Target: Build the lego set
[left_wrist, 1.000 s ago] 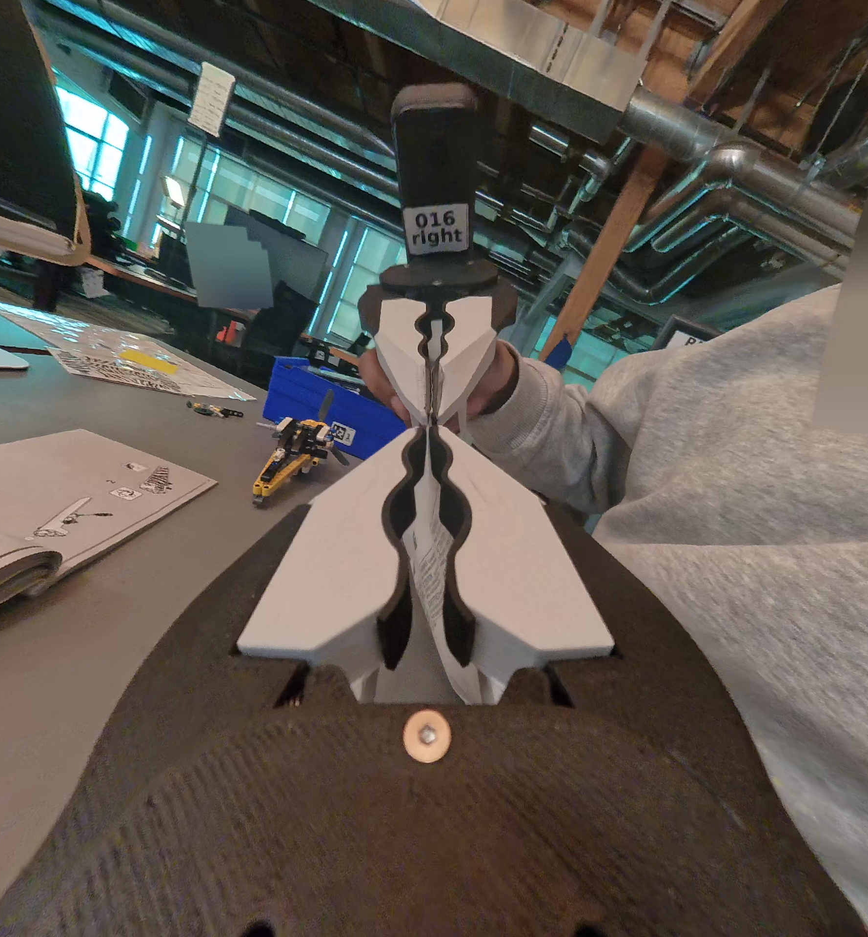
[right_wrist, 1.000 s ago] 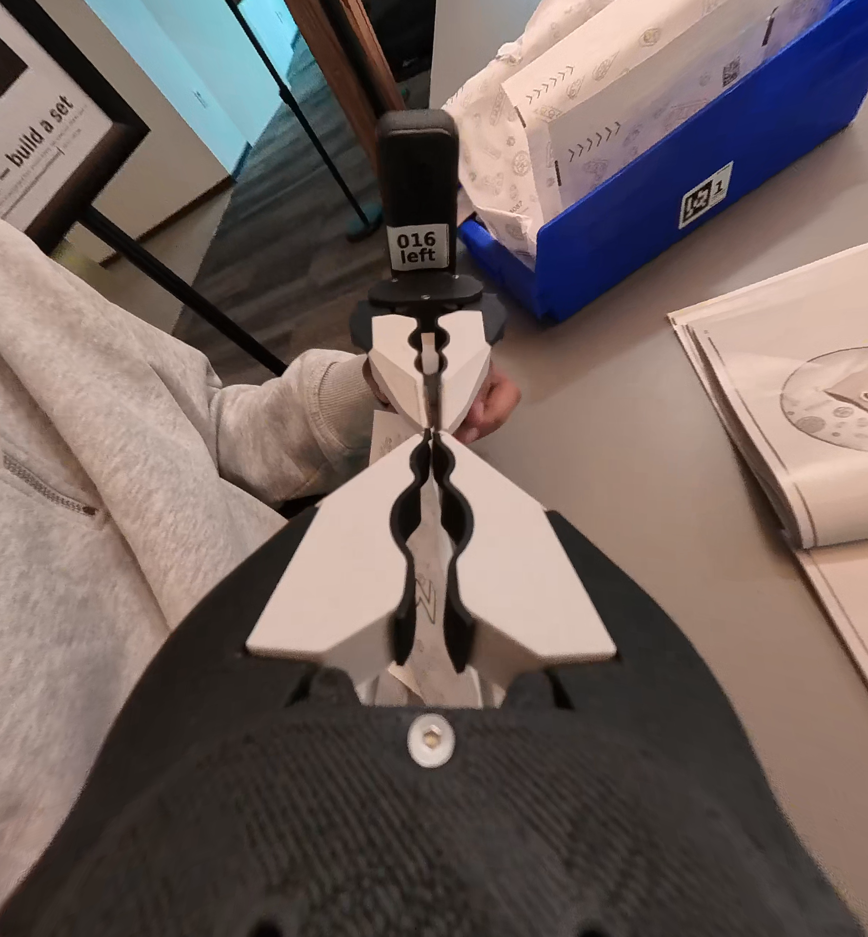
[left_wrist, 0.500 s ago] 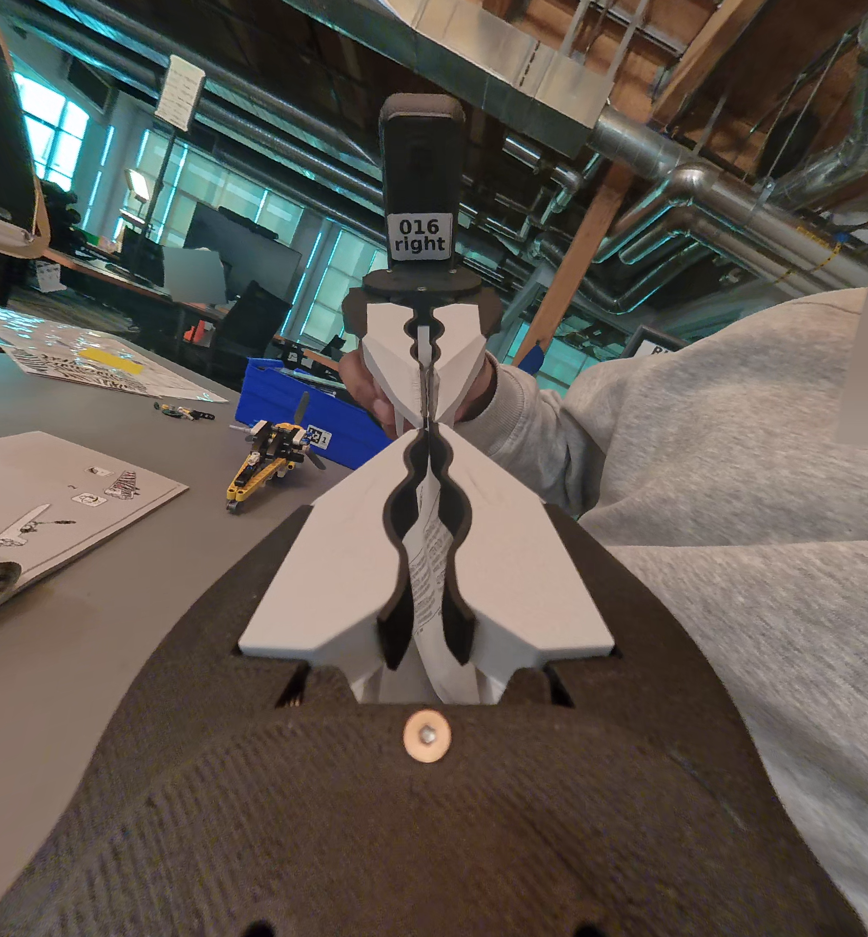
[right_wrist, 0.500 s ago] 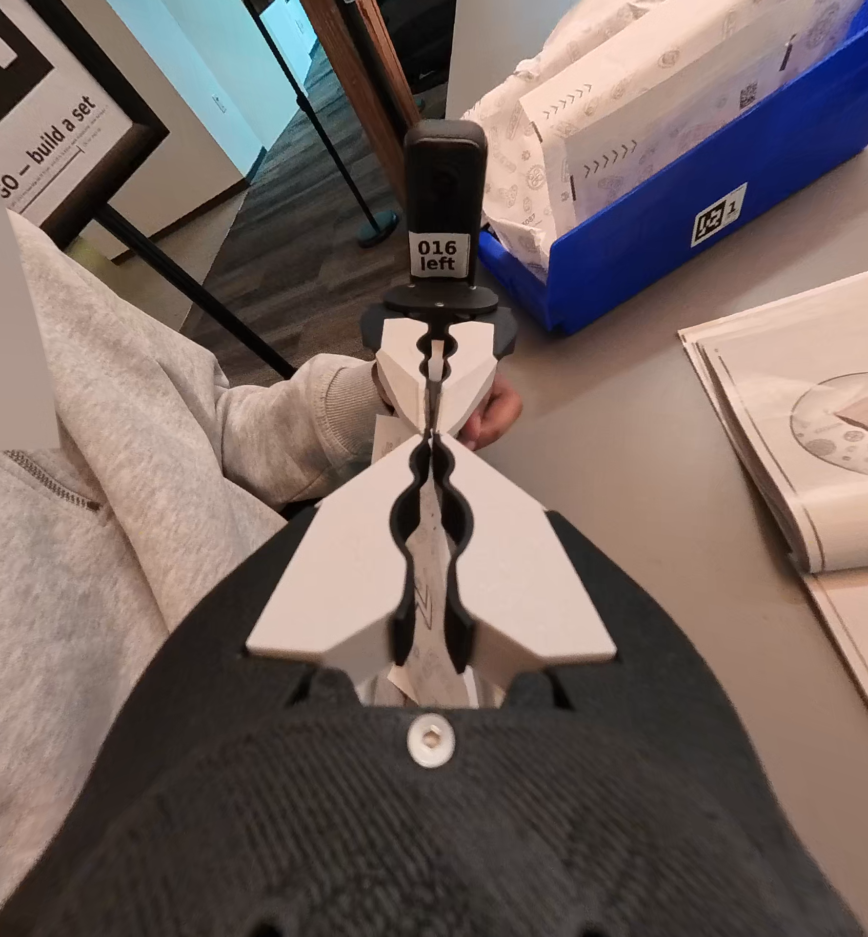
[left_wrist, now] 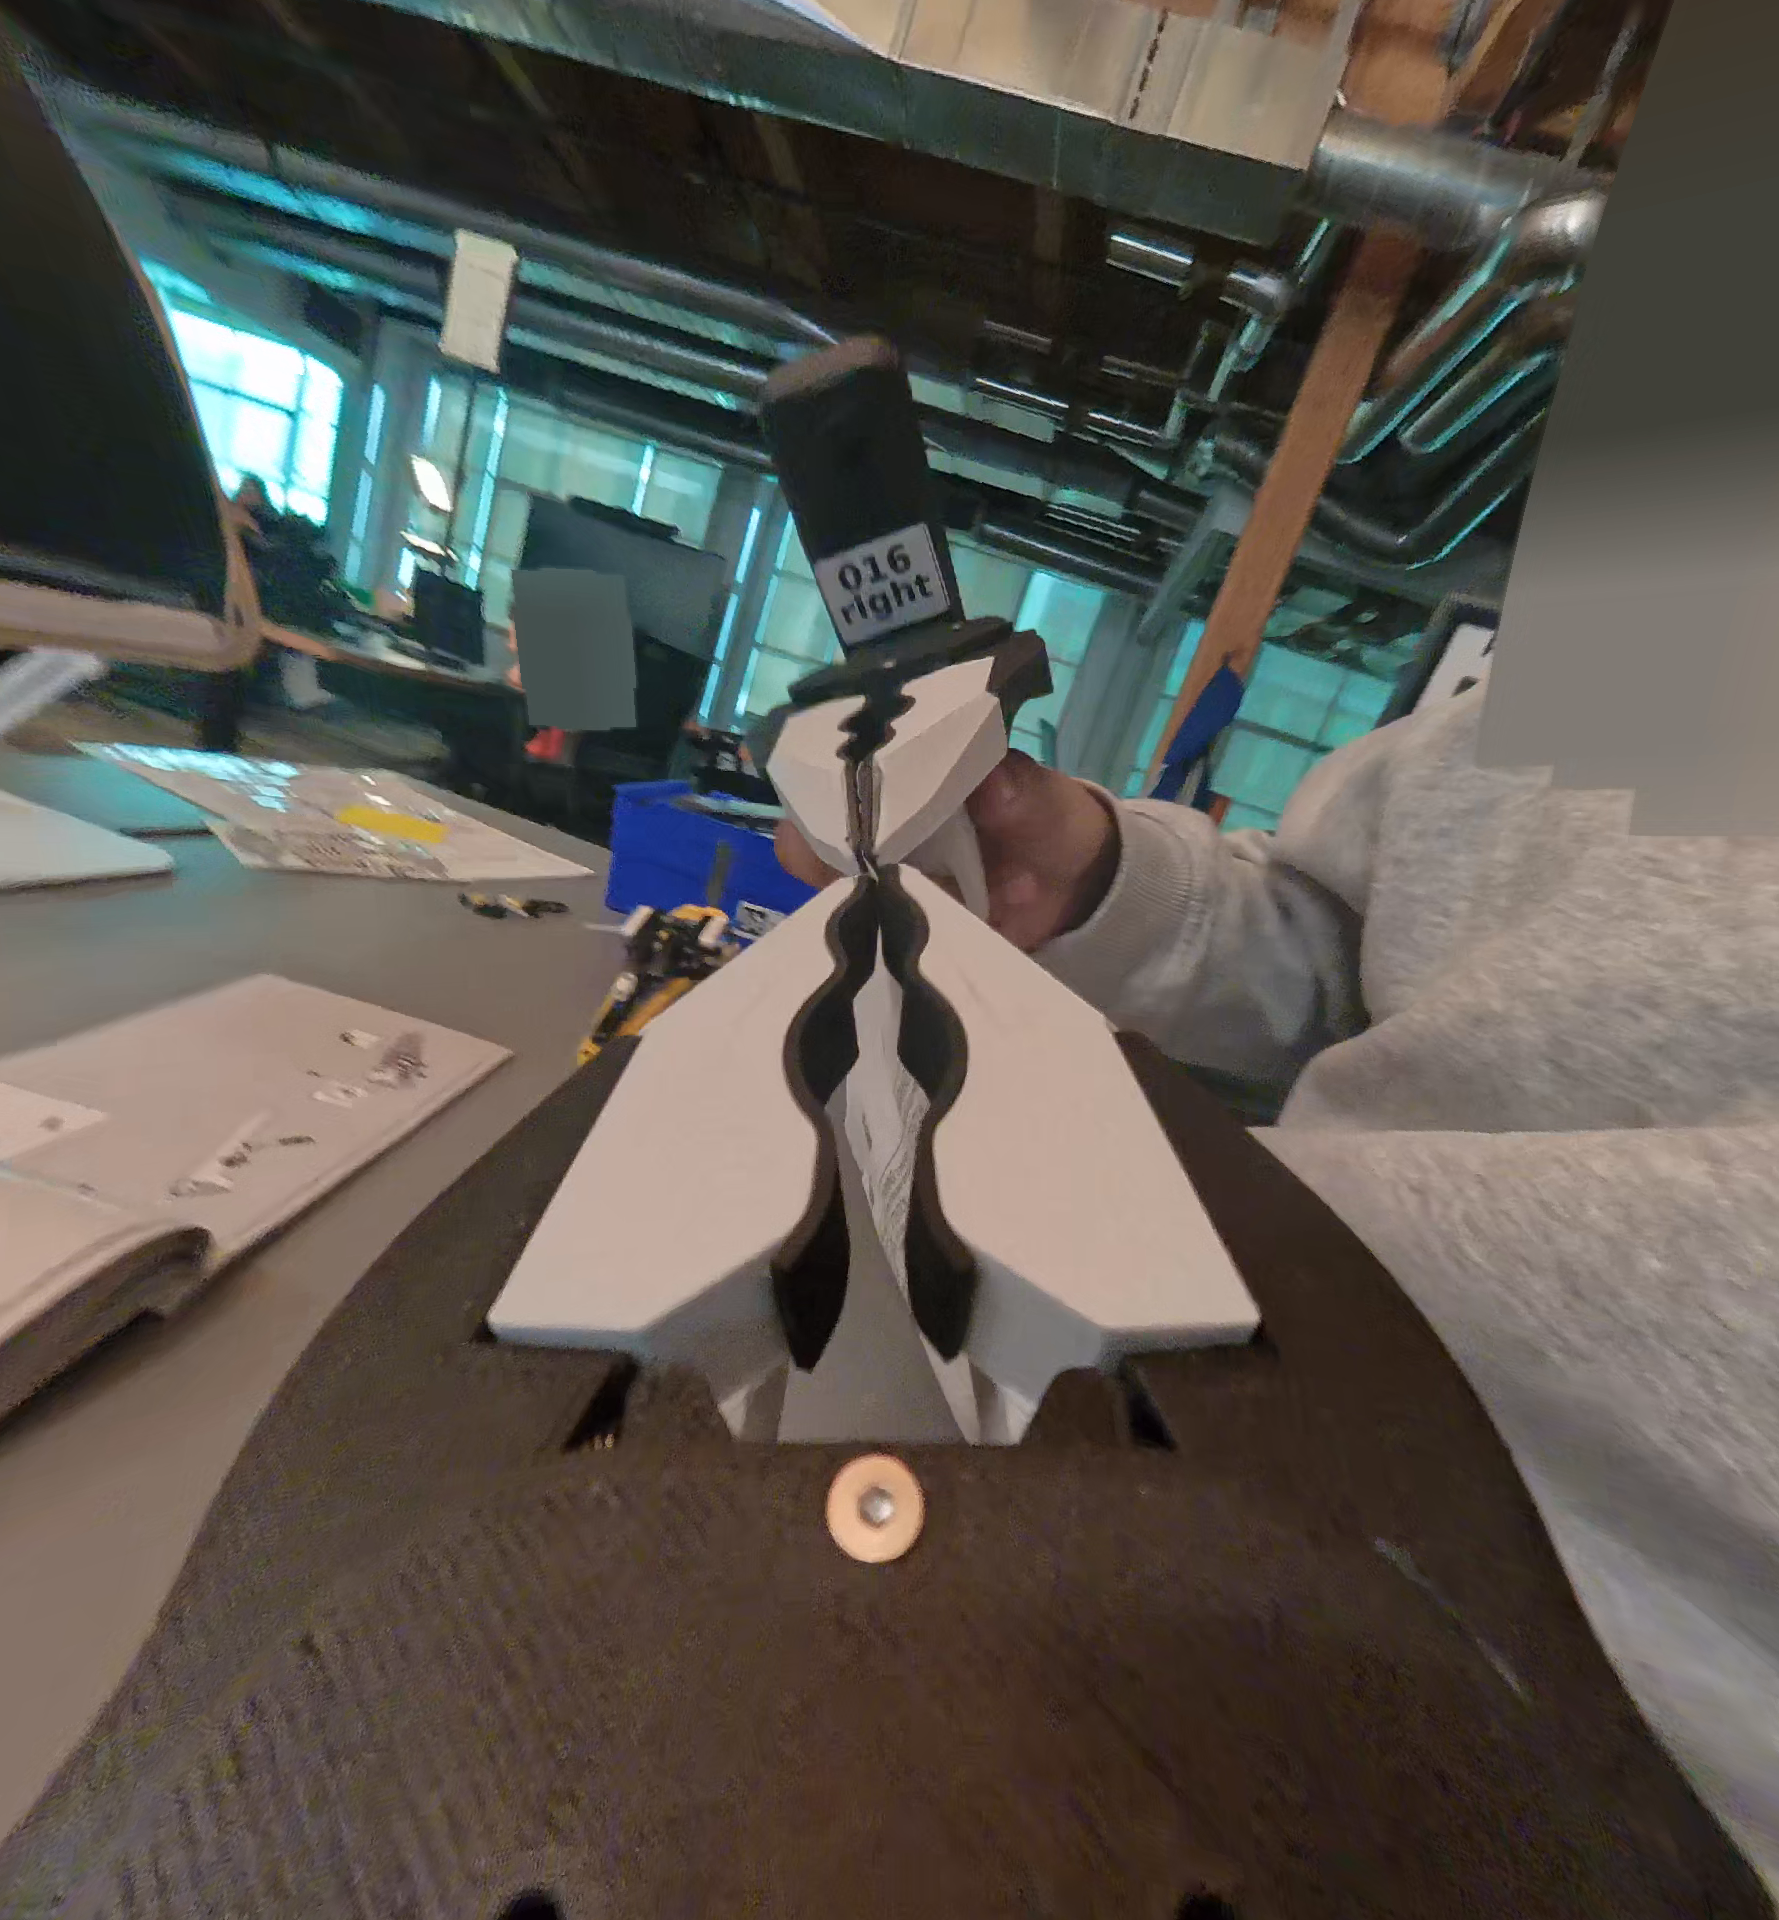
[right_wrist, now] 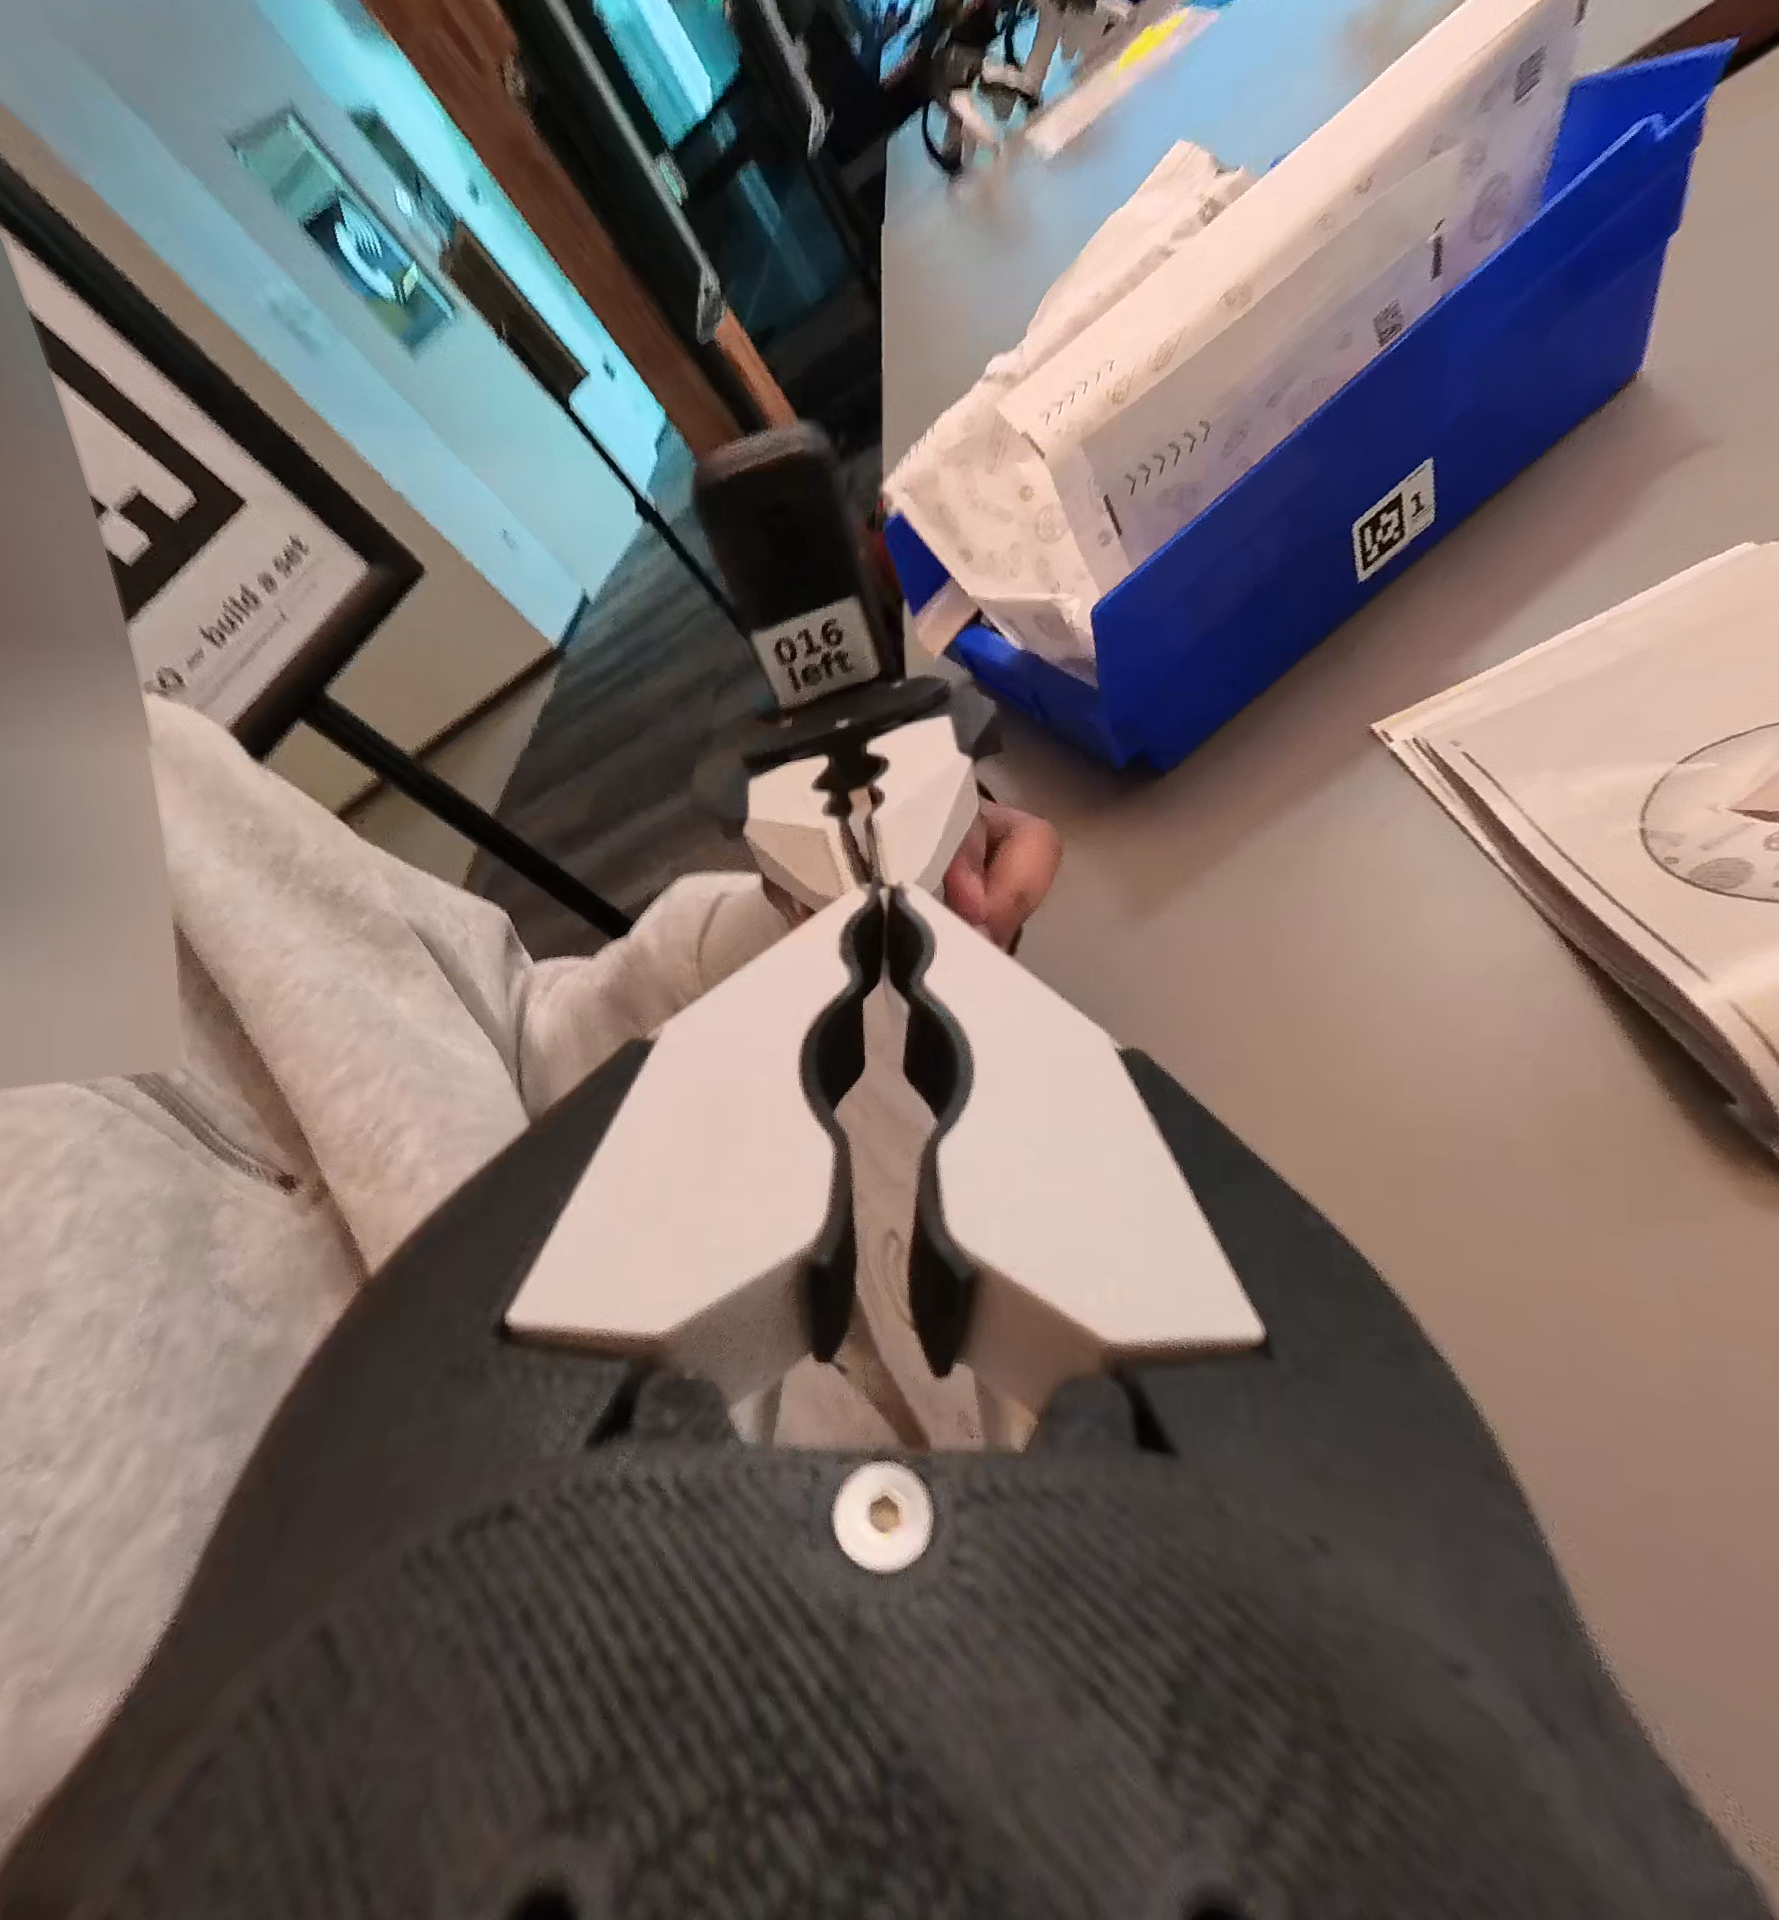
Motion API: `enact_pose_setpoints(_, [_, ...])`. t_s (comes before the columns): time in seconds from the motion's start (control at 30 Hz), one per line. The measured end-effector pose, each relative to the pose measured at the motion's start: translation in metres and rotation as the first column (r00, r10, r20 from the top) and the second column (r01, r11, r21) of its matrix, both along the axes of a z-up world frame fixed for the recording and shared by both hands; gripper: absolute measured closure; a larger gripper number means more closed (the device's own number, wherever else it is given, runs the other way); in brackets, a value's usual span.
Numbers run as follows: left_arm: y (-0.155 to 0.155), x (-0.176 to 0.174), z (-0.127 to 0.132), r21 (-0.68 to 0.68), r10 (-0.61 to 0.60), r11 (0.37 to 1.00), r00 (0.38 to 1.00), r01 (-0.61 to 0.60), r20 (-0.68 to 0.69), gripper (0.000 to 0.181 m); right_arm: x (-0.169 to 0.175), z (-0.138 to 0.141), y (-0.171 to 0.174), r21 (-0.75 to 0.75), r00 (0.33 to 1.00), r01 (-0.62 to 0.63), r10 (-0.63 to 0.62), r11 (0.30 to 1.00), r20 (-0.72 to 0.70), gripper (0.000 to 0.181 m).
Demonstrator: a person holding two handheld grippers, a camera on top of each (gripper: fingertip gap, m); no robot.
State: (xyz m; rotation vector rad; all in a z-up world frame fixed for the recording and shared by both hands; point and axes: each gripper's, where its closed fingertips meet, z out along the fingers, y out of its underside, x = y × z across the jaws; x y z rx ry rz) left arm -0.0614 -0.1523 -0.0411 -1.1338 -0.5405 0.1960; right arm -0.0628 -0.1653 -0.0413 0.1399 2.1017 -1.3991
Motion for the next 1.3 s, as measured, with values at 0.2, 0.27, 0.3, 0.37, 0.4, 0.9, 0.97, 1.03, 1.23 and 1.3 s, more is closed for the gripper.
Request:
enact_pose_setpoints(0.2, [0.007,0.001,0.010,-0.042,0.069,0.996,0.995,-0.073,-0.078,0.181,-0.001,0.012,0.007,-0.102,0.970,0.149,-0.125,0.984,0.207,0.181])
enact_pose_setpoints(0.27, [0.010,-0.001,0.010,-0.038,0.076,0.996,0.994,-0.079,-0.078,0.181,-0.003,0.012,0.011,-0.122,0.943,0.195,-0.152,0.973,0.295,0.181])
enact_pose_setpoints(0.3, [0.012,-0.003,0.009,-0.042,0.087,0.995,0.993,-0.090,-0.079,0.181,-0.006,0.012,0.012,-0.130,0.929,0.218,-0.165,0.967,0.333,0.181])
enact_pose_setpoints(0.37, [0.014,-0.006,0.008,-0.039,0.097,0.994,0.992,-0.100,-0.075,0.181,-0.009,0.011,0.014,-0.144,0.902,0.258,-0.184,0.955,0.391,0.181])
enact_pose_setpoints(0.4, [0.015,-0.007,0.007,-0.040,0.100,0.994,0.992,-0.103,-0.071,0.181,-0.010,0.010,0.015,-0.151,0.891,0.277,-0.195,0.949,0.410,0.181])
enact_pose_setpoints(0.9, [0.021,-0.019,0.003,-0.139,0.243,0.957,0.965,-0.255,-0.102,0.181,-0.027,0.007,0.021,-0.187,0.742,0.519,-0.331,0.834,0.583,0.181])
enact_pose_setpoints(0.97, [0.022,-0.022,0.001,-0.152,0.266,0.948,0.958,-0.280,-0.103,0.181,-0.029,0.005,0.022,-0.181,0.726,0.540,-0.346,0.822,0.594,0.181])
enact_pose_setpoints(1.03, [0.022,-0.025,-0.001,-0.192,0.303,0.927,0.945,-0.322,-0.121,0.181,-0.032,0.002,0.023,-0.170,0.714,0.559,-0.367,0.811,0.596,0.181])
enact_pose_setpoints(1.23, [0.021,-0.031,-0.009,-0.221,0.336,0.909,0.935,-0.353,-0.108,0.181,-0.038,-0.006,0.022,-0.144,0.755,0.583,-0.468,0.799,0.460,0.181])
enact_pose_setpoints(1.3, [0.019,-0.033,-0.008,-0.172,0.311,0.933,0.948,-0.317,-0.059,0.181,-0.039,-0.005,0.020,-0.145,0.782,0.571,-0.482,0.808,0.394,0.181])
